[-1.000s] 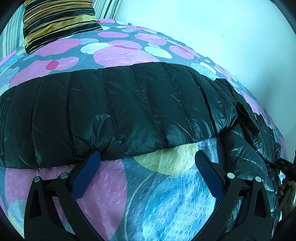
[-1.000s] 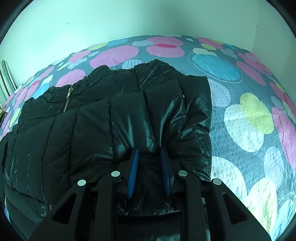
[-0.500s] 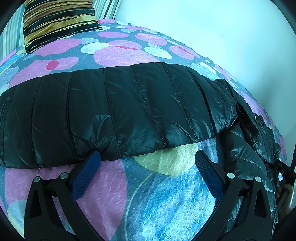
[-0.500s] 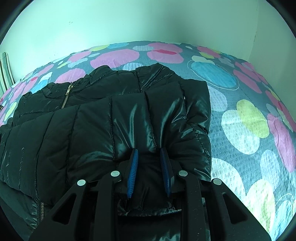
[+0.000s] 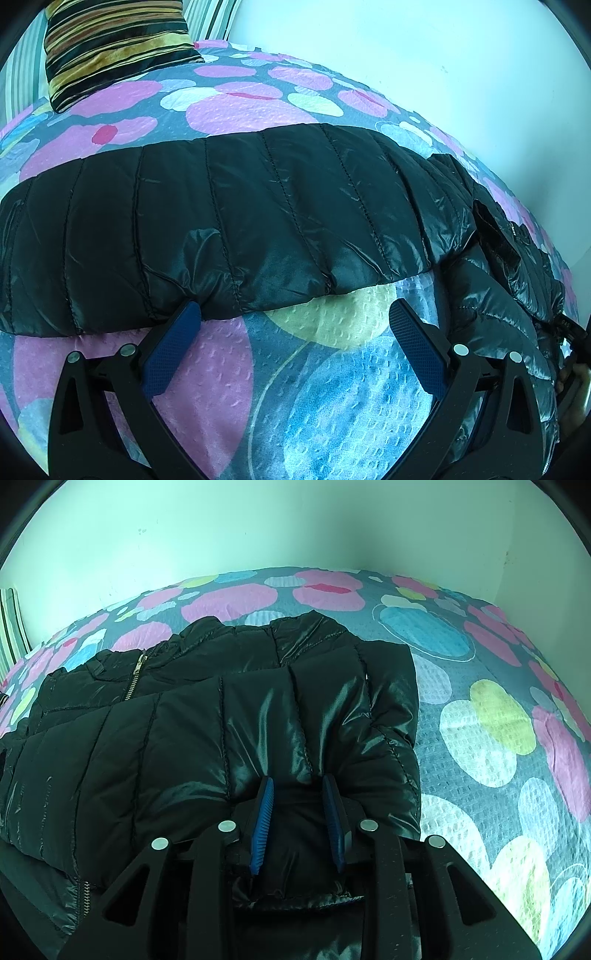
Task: Fold large clothes
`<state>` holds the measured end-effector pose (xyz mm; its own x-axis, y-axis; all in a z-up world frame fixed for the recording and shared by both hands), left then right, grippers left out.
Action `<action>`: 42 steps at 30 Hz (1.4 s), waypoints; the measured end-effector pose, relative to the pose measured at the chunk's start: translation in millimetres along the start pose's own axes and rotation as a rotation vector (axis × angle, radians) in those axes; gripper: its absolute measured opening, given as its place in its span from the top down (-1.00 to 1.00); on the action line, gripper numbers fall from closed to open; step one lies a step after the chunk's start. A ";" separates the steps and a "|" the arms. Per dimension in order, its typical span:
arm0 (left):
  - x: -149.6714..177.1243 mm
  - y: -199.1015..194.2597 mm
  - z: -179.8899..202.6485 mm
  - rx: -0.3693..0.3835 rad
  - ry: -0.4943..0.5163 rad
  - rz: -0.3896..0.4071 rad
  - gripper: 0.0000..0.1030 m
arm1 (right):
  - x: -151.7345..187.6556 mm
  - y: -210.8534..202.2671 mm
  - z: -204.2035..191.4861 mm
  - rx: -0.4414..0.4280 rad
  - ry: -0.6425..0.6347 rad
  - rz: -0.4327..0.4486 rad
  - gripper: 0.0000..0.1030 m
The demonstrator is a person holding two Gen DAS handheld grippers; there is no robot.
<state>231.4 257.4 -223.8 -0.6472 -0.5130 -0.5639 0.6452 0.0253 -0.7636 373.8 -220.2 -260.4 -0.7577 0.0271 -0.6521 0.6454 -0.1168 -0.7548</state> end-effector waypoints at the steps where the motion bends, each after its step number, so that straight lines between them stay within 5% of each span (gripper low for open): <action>1: 0.0 -0.8 0.4 0.000 0.002 0.002 -0.96 | -0.1 -0.6 -0.2 0.000 -0.001 0.002 0.37; 6: 3.3 -11.1 -2.0 0.019 0.004 0.003 -0.96 | -0.2 -4.7 -3.0 0.001 -0.015 0.020 -0.02; 8: 5.5 -18.7 -6.0 0.028 -0.008 -0.001 -0.96 | -0.4 -7.7 -6.4 -0.007 -0.032 0.035 -0.59; 9: 6.3 -24.9 -10.1 0.039 -0.022 0.004 -0.96 | -0.3 -9.1 -8.8 -0.003 -0.043 0.041 -0.70; 15: 2.1 -63.6 -60.4 0.046 -0.165 0.064 -0.96 | 0.5 -8.3 -14.2 0.017 -0.063 0.044 -0.72; 19: -4.4 -84.3 -110.1 0.114 -0.305 0.079 -0.96 | 0.9 -7.3 -13.9 0.019 -0.064 0.043 -0.72; 26: -18.4 -103.2 -175.9 0.078 -0.428 0.126 -0.96 | 2.1 -6.9 -14.4 0.023 -0.066 0.041 -0.73; 35: -25.5 -99.5 -217.6 0.146 -0.523 0.100 -0.96 | 2.8 -6.5 -14.0 0.022 -0.066 0.042 -0.73; 42: -34.3 -80.2 -213.1 0.166 -0.512 0.075 -0.96 | 3.7 -7.2 -13.3 0.028 -0.070 0.042 -0.73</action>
Point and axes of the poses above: each gripper's, at about its wrist camera, not at the fingertips, and y roughly the way its jaws point, z to its right, x to its underside, the point moved 1 cm from there along y, roughly the way its jaws point, and after that the axes turned 6 degrees about -y, right-handed, at the moved point
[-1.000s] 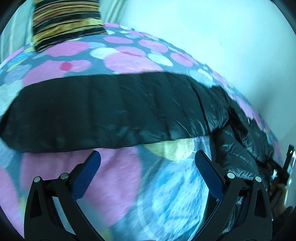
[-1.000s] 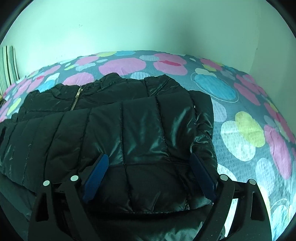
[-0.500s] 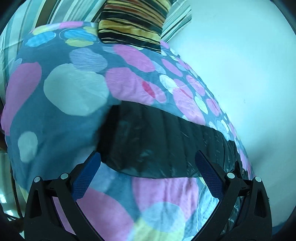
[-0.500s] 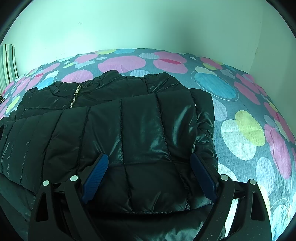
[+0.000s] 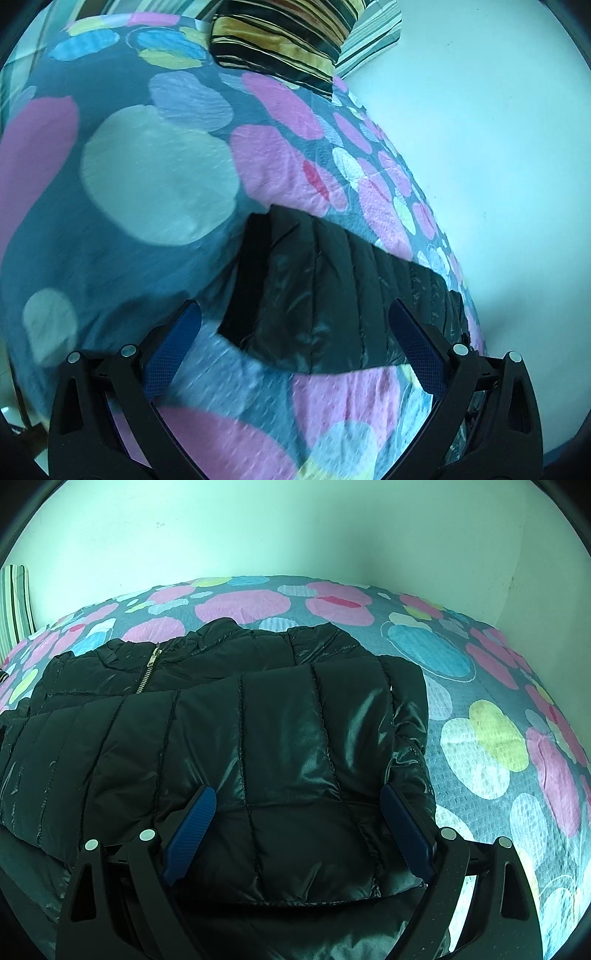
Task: Fold large clothes
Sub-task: 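Grasp the other sleeve cuff with the left tool and fold it across the jacket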
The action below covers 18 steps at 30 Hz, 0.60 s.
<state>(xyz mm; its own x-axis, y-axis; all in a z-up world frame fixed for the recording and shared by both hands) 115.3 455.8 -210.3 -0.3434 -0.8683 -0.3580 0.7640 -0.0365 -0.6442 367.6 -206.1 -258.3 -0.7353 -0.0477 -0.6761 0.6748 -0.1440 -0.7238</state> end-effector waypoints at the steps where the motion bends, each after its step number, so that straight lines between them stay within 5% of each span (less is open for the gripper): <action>1: -1.5 1.4 0.4 0.006 -0.009 -0.002 -0.94 | 0.2 -0.1 0.7 -0.001 0.000 0.000 -0.73; 3: -3.7 5.3 2.7 0.020 -0.024 -0.005 -0.49 | 0.2 -0.1 -0.4 0.001 0.000 0.000 -0.73; 7: -2.1 17.7 4.8 -0.019 -0.043 -0.008 -0.10 | 0.1 -0.1 -0.7 0.002 -0.001 0.001 -0.73; 9: -1.5 20.7 7.9 -0.043 -0.021 -0.002 0.40 | 0.3 -0.2 -0.4 0.003 -0.002 0.001 -0.73; 11: -2.1 19.3 9.3 -0.042 -0.024 0.004 0.69 | 0.6 -0.1 0.5 0.005 -0.002 0.001 -0.73; 18: -4.5 5.9 73.2 0.033 0.088 0.066 0.82 | 0.6 -0.4 -0.5 0.004 -0.002 0.002 -0.73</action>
Point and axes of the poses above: each gripper's, at about its wrist camera, not at the fingertips, and y roughly the way its jaws point, z to its right, x to its underside, the point moved 1 cm from there along y, roughly the way its jaws point, and after that the axes turned 6 degrees about -y, right-handed, at the moved point
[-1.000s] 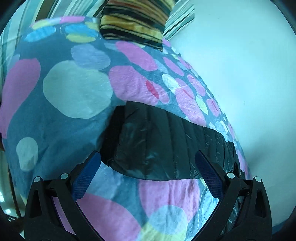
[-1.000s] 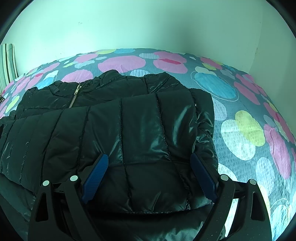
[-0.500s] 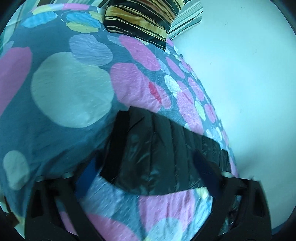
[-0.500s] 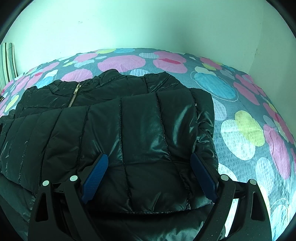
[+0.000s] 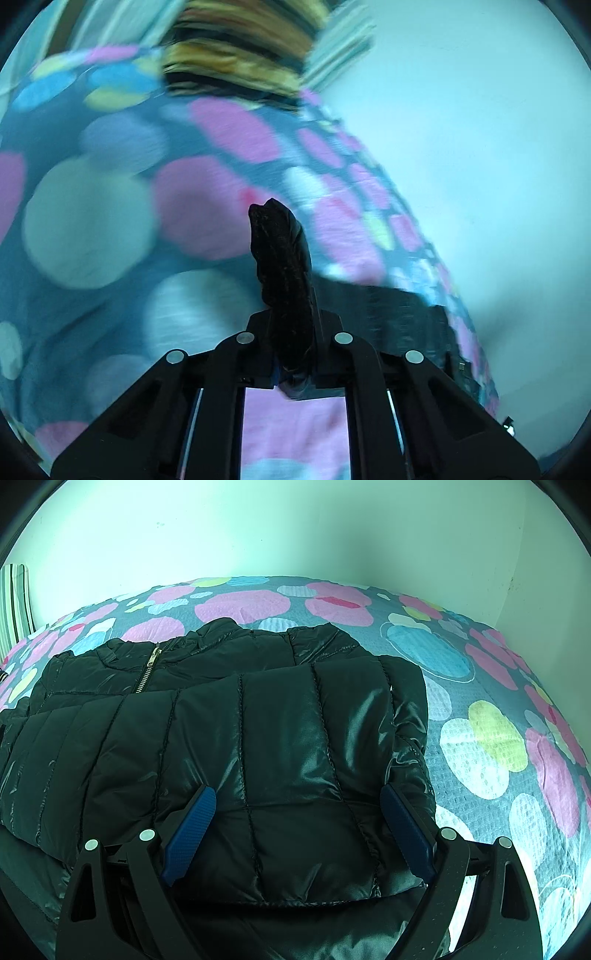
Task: Fold large clothes
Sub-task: 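Grasp the other sleeve cuff with the left tool and fold it across the jacket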
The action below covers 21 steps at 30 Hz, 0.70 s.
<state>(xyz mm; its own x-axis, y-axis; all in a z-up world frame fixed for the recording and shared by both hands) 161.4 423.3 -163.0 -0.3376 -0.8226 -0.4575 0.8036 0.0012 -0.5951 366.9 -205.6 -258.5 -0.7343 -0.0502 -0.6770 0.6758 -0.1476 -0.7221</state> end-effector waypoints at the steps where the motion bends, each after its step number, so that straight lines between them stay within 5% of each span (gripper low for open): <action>1: -0.1 0.8 20.7 0.030 0.031 -0.004 0.82 | 0.0 0.0 0.0 0.000 0.000 0.000 -0.73; 10: 43.6 37.5 179.6 0.230 0.276 -0.124 0.83 | 0.2 0.2 1.5 -0.004 0.003 0.001 -0.73; 21: 164.7 106.9 336.4 0.376 0.505 -0.323 0.83 | -0.6 1.3 0.0 -0.012 0.013 0.003 -0.74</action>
Point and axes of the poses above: each gripper's, at about its wrist camera, not at the fingertips, and y roughly the way its jaws point, z to its right, x to its underside, the point moved 1 cm from there along y, roughly the way its jaws point, and after that the axes turned 6 degrees about -y, right-handed, at the moved point
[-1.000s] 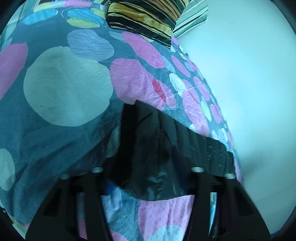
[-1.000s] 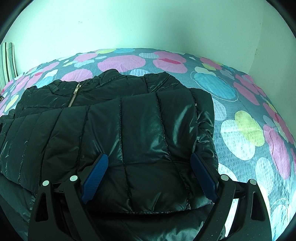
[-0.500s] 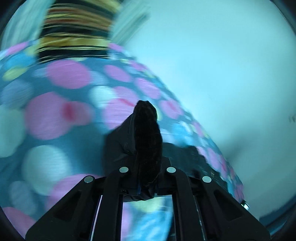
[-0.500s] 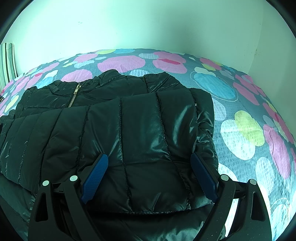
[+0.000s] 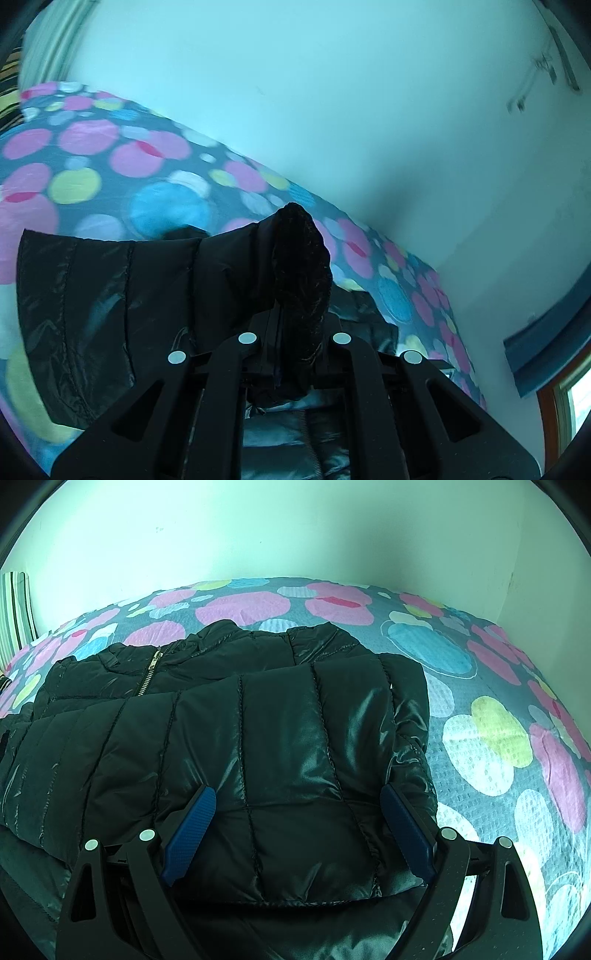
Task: Fold large clothes
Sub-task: 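Grasp the other sleeve cuff with the left tool and fold it across the jacket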
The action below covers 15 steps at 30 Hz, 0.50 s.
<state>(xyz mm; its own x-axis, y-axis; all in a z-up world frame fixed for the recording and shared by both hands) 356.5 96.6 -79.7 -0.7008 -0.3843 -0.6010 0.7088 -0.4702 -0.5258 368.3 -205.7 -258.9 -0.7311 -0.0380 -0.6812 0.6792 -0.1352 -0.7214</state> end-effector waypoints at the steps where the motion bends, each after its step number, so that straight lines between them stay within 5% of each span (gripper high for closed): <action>1: 5.0 13.8 11.5 0.012 0.012 -0.021 0.83 | 0.1 0.0 0.1 -0.001 0.001 0.001 -0.74; 15: 91.3 145.1 46.2 -0.021 0.061 -0.284 0.83 | 0.7 -0.9 1.8 -0.021 0.019 0.007 -0.74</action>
<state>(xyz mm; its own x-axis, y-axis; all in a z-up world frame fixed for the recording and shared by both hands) 391.7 -43.4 -183.1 -0.8660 -0.1909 -0.4621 0.4865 -0.5354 -0.6904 367.0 -207.4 -258.6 -0.7252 -0.0201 -0.6883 0.6856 -0.1143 -0.7190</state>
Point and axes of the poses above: each gripper's, at about its wrist camera, not at the fingertips, and y roughly the way its jaws point, z to its right, x to its underside, the point moved 1 cm from there along y, roughly the way its jaws point, and after that the axes turned 6 degrees about -y, right-handed, at the moved point
